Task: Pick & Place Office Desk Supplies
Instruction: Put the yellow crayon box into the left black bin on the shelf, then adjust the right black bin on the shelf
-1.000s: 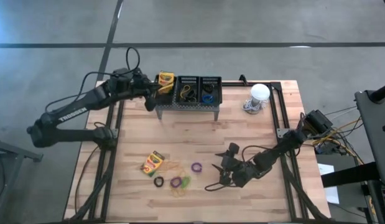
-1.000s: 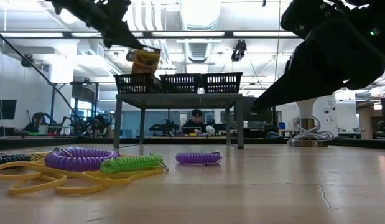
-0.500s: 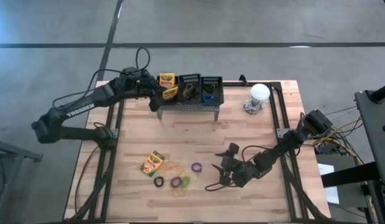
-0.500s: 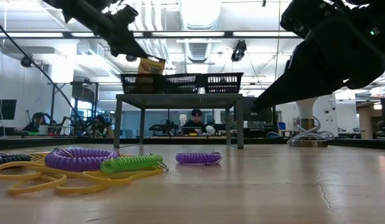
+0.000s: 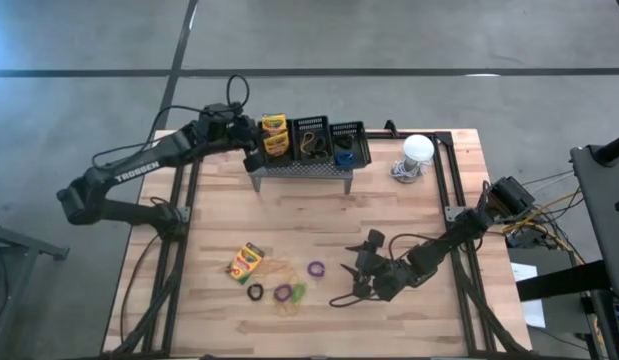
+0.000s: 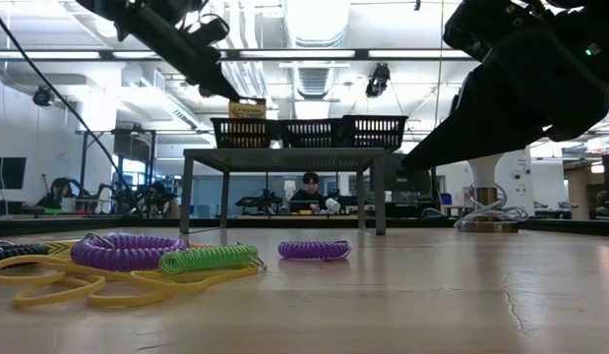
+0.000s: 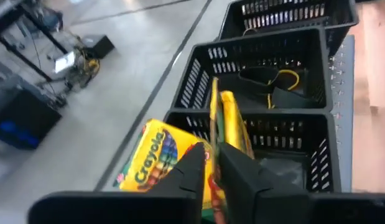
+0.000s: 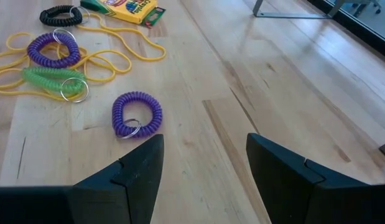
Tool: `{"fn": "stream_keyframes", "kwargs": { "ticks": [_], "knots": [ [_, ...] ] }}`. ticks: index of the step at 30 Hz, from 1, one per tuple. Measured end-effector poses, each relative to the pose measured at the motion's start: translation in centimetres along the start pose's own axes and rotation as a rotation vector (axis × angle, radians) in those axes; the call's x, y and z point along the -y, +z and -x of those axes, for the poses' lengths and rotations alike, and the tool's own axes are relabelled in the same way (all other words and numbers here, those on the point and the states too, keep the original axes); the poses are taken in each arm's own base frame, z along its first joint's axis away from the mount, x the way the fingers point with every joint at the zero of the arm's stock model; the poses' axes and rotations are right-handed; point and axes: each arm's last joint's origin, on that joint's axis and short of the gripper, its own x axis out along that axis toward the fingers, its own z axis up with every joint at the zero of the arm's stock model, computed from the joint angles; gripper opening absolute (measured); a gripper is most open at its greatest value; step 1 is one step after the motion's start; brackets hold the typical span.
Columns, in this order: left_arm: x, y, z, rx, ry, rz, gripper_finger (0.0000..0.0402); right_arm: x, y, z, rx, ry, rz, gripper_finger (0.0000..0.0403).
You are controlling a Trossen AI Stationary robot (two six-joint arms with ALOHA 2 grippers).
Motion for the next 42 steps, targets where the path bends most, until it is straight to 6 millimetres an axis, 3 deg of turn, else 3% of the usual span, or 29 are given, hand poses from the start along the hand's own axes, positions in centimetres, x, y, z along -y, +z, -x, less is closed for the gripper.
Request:
{"fn": "stream_keyframes", "kwargs": {
  "ticks": [9,16,21,27,30,34,37,42],
  "knots": [
    [-1.0,0.6,0.1,-0.024,0.249,-0.086,0.0134,0.0,0.0,0.0,-0.001,0.000,-0.002,0.0226],
    [0.0,2.2,1.9,0.036,0.254,-0.069,0.0150,0.0,-0.1,0.0,-0.002,0.000,0.000,0.0226],
    [3.6,4.2,4.2,0.081,0.092,-0.093,0.0125,0.0,-0.1,0.0,-0.001,-0.001,0.001,0.0226],
    [11.2,4.4,6.3,0.017,-0.113,-0.079,0.0105,0.9,1.7,1.5,0.018,-0.045,0.001,0.0224],
    [15.4,3.3,7.8,0.003,-0.153,-0.050,0.0100,3.1,3.3,3.0,-0.044,-0.102,0.009,0.0215],
    [20.1,0.8,10.3,0.030,-0.204,-0.040,0.0092,7.9,5.8,5.5,-0.167,-0.204,-0.061,0.0193],
    [22.4,-1.2,12.0,0.070,-0.182,-0.032,0.0086,12.4,7.0,6.5,-0.254,-0.328,-0.141,0.0173],
    [24.1,-3.7,12.5,0.162,-0.118,-0.017,0.0080,19.1,8.7,5.7,-0.285,-0.449,-0.230,0.0136]
  ]
}}
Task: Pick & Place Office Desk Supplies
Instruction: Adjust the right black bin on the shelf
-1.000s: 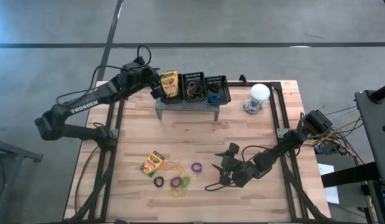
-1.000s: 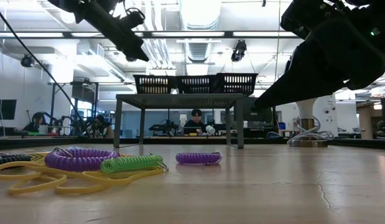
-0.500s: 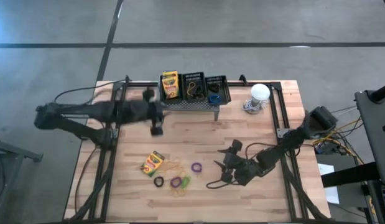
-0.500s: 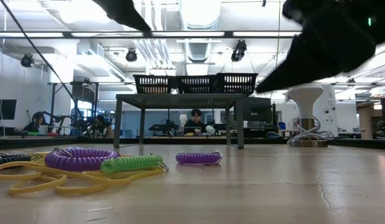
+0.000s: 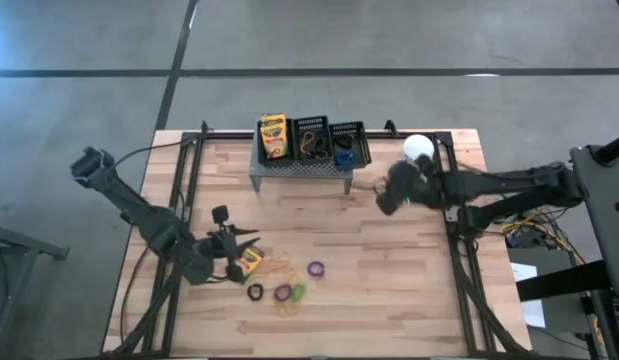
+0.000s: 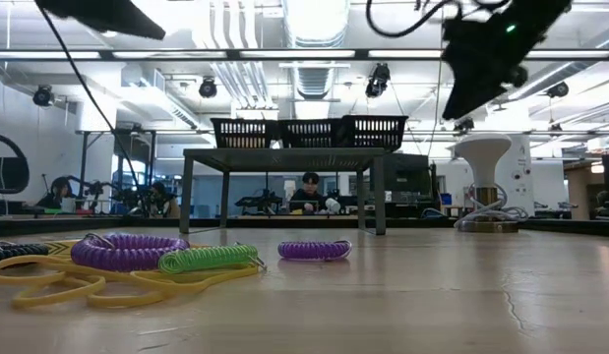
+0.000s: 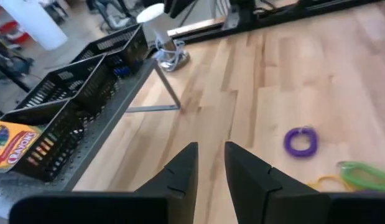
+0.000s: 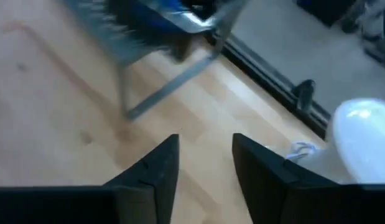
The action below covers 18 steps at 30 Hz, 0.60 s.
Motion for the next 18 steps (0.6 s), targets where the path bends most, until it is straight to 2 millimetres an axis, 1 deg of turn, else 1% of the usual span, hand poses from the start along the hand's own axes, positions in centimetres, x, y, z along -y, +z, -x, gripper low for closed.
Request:
{"fn": "stream_keyframes", "kwargs": {
  "ticks": [2,5,8,12,14,18],
  "knots": [
    [0.0,-0.7,-0.3,-0.011,0.015,-0.028,0.0080,1.5,1.2,-1.6,-0.023,0.012,-0.017,0.0120],
    [-0.3,-1.0,-0.6,-0.022,0.034,-0.005,0.0080,3.3,2.8,-3.7,-0.010,0.020,-0.040,0.0097],
    [-0.5,-0.8,-0.6,-0.020,0.039,0.006,0.0080,4.3,4.0,-5.1,0.031,0.050,-0.055,0.0075],
    [-0.6,-0.5,-0.5,-0.011,0.037,0.017,0.0080,4.3,4.5,-6.2,0.034,0.128,-0.069,0.0054],
    [-0.6,-0.5,-0.5,-0.011,0.037,0.018,0.0080,4.0,4.4,-6.8,0.019,0.133,-0.063,0.0046],
    [-0.6,-0.4,-0.5,-0.010,0.036,0.018,0.0080,2.8,4.4,-7.9,0.012,0.148,-0.041,0.0038]
  ]
}}
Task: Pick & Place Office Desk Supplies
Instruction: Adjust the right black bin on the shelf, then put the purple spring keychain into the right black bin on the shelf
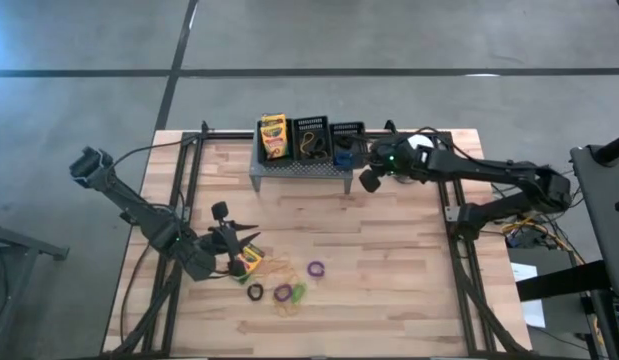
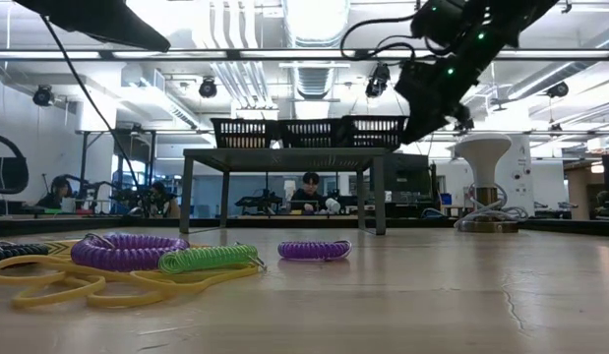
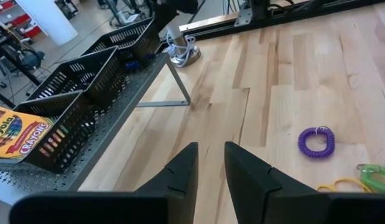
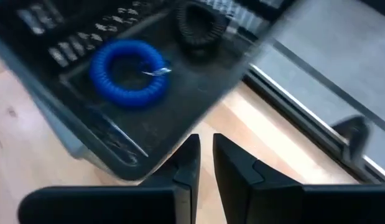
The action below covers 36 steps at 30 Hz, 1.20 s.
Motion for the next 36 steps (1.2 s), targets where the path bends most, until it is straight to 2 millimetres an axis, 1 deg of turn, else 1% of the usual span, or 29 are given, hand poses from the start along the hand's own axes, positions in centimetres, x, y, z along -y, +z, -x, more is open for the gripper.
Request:
{"fn": "stream_keyframes", "kwargs": {
  "ticks": [4,10,14,17,20,22,27,31,34,36],
  "knots": [
    [0.0,0.0,0.0,-0.001,0.000,-0.003,0.0080,-0.8,0.7,-0.3,0.011,0.016,0.026,0.0038],
    [0.0,0.0,0.0,-0.001,0.000,-0.003,0.0080,-1.5,1.7,0.5,0.024,0.038,0.063,0.0038],
    [0.0,0.0,0.0,0.000,0.000,-0.002,0.0080,-1.6,1.6,0.7,0.000,0.042,0.071,0.0038],
    [0.0,0.0,0.0,0.000,0.000,-0.002,0.0080,-1.5,1.2,0.7,-0.033,0.021,0.085,0.0038],
    [0.0,0.0,0.0,0.000,0.000,-0.002,0.0080,-1.4,1.3,0.7,-0.007,-0.047,0.075,0.0038],
    [0.0,0.0,0.0,0.000,0.000,-0.002,0.0080,-1.4,1.6,0.6,0.024,-0.057,0.054,0.0038],
    [0.0,0.0,0.0,0.000,0.001,-0.002,0.0080,-1.8,2.1,-0.3,0.069,-0.046,0.060,0.0038],
    [0.0,0.0,0.0,0.001,0.000,0.001,0.0080,-2.0,2.0,-1.0,0.060,-0.053,0.080,0.0038],
    [0.0,0.0,0.0,0.002,0.000,0.002,0.0080,-1.9,2.0,-0.8,0.064,-0.074,0.080,0.0038],
    [0.0,0.1,0.0,0.007,-0.002,0.010,0.0080,-1.7,2.2,-0.1,0.093,-0.125,0.075,0.0038]
  ]
}}
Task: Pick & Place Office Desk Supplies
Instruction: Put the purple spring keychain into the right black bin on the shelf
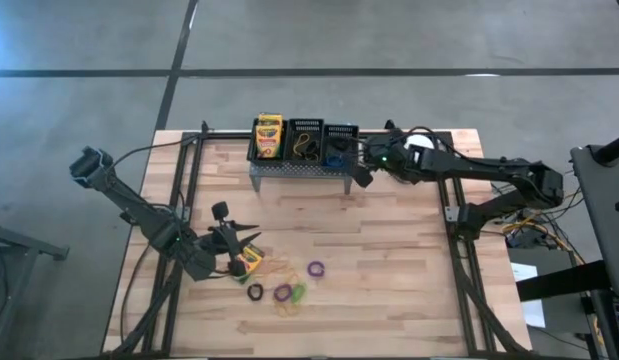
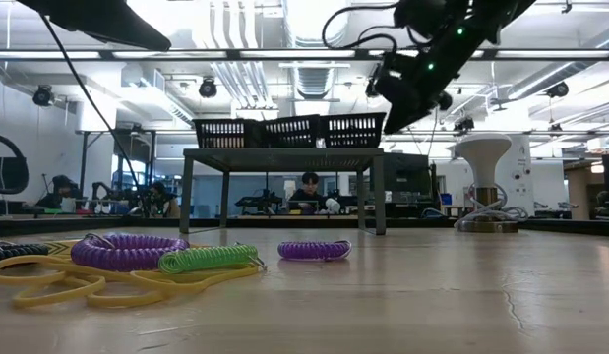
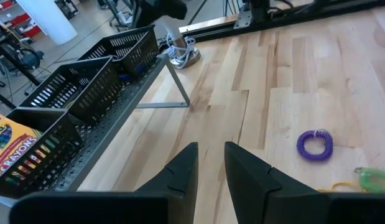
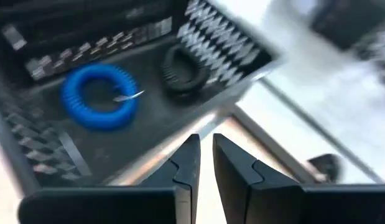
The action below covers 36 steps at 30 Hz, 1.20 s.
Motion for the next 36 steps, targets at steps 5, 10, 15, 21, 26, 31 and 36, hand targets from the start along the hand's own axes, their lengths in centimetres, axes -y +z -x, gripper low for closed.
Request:
{"fn": "stream_keyframes", "kwargs": {
  "ticks": [5,10,15,21,26,31,36],
  "knots": [
    [0.1,0.3,0.0,0.019,-0.007,0.026,0.0079,-0.3,0.1,3.7,0.081,-0.101,0.032,0.0038],
    [0.8,0.5,-0.2,0.038,-0.025,-0.005,0.0078,-4.2,-1.8,8.6,0.156,0.047,0.128,0.0038],
    [2.6,0.1,-1.3,0.023,-0.077,0.005,0.0078,-9.1,-5.8,12.5,0.190,0.294,0.228,0.0038],
    [6.5,-2.2,-4.0,-0.061,-0.135,0.065,0.0078,-13.9,-11.6,13.7,0.183,0.480,0.231,0.0039],
    [9.4,-4.1,-6.2,-0.103,-0.192,0.225,0.0078,-18.6,-13.8,12.5,0.192,0.642,0.211,0.0057],
    [11.8,-6.8,-8.4,-0.097,-0.155,0.261,0.0078,-22.9,-14.9,9.8,0.260,0.792,0.298,0.0102],
    [13.0,-9.5,-10.1,-0.084,-0.045,0.245,0.0078,-25.0,-15.0,5.8,0.118,0.795,0.342,0.0131]
  ]
}}
